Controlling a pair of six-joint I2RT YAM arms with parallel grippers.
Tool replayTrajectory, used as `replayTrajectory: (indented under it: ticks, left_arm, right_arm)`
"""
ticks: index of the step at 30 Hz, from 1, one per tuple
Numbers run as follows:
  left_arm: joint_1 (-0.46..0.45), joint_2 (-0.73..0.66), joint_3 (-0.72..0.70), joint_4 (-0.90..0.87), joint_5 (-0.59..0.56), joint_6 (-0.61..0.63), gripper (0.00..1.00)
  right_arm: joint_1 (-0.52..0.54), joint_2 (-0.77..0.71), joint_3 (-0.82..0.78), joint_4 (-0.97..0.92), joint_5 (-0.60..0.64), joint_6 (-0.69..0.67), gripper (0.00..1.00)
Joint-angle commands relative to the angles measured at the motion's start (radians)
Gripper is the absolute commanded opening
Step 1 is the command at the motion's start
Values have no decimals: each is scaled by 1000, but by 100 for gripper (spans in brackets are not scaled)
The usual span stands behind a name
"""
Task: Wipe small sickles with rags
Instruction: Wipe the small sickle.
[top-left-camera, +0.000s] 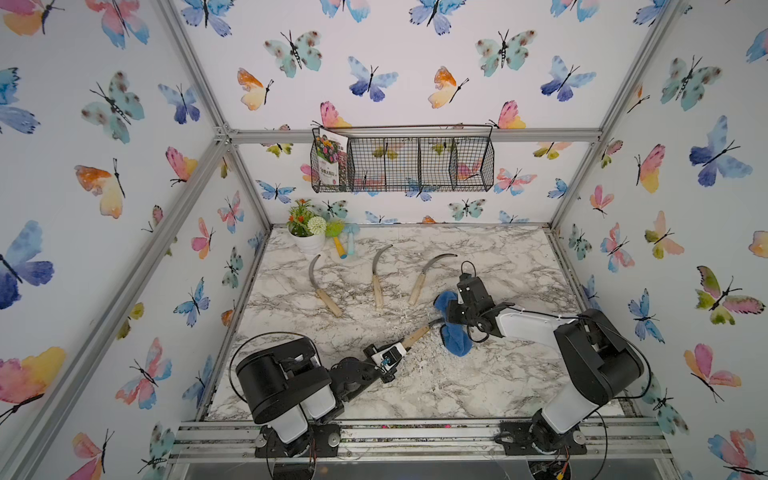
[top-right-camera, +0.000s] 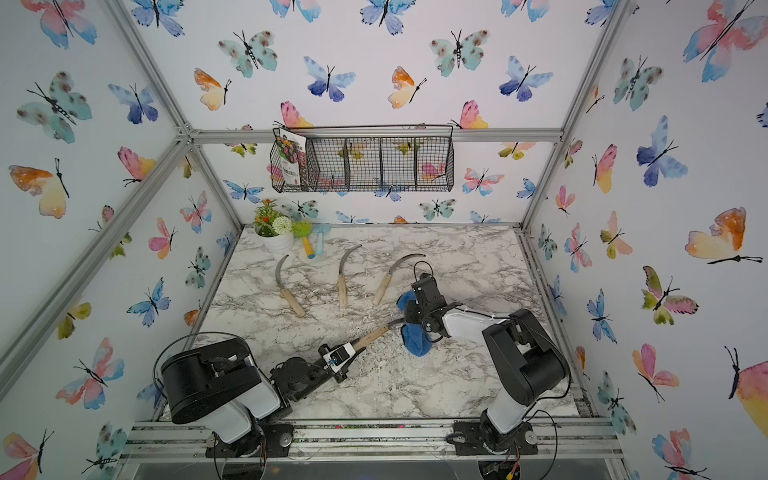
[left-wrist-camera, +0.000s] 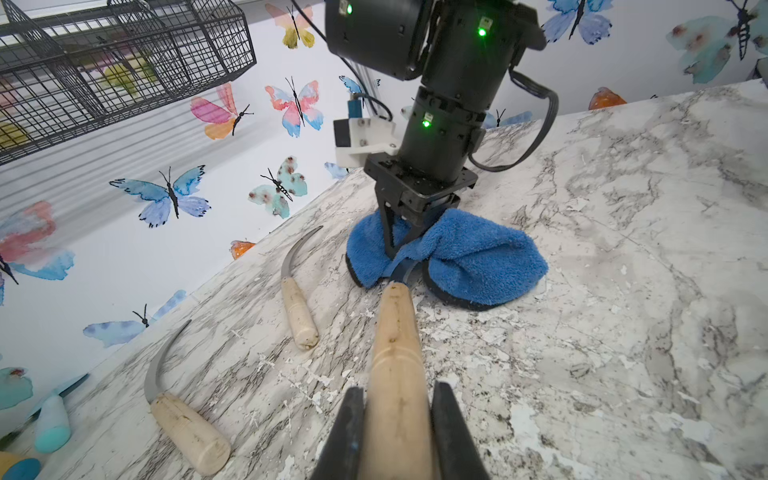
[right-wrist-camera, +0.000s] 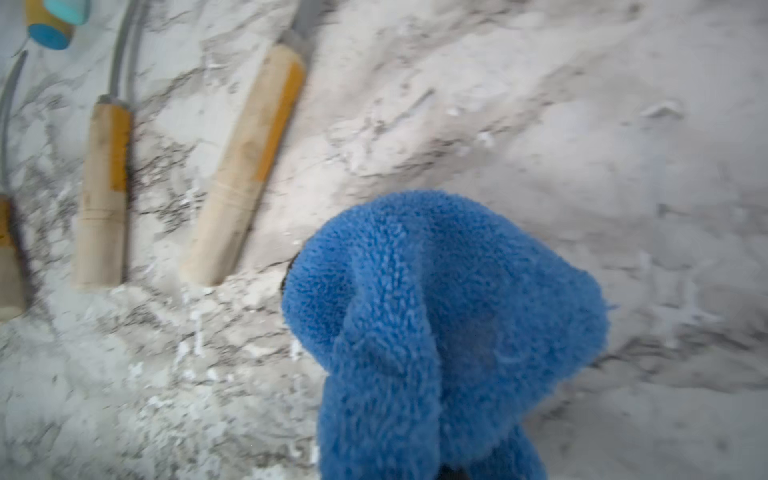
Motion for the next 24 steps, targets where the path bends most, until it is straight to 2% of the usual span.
replayTrajectory:
  ticks: [1,9,18,22,24]
  left_arm:
    - [-4,-20,7,157,-12,24,0]
    - [-4,-21,8,153,-11,23,0]
    - [-5,-15,12,155,-16,28,0]
    - [-5,-11,12,155,-18,28,0]
    - [-5,-9,12,157,-20,28,0]
  right_arm:
    - [-50,45,-65,-87,18,-8,1]
    - [-27,40,-26,-79,-47,-10,1]
    - [214,52,132,-146,-3,15,1]
    - [259,47,151,-146,-11,16,1]
    - [258,38,139,-152,23,18,1]
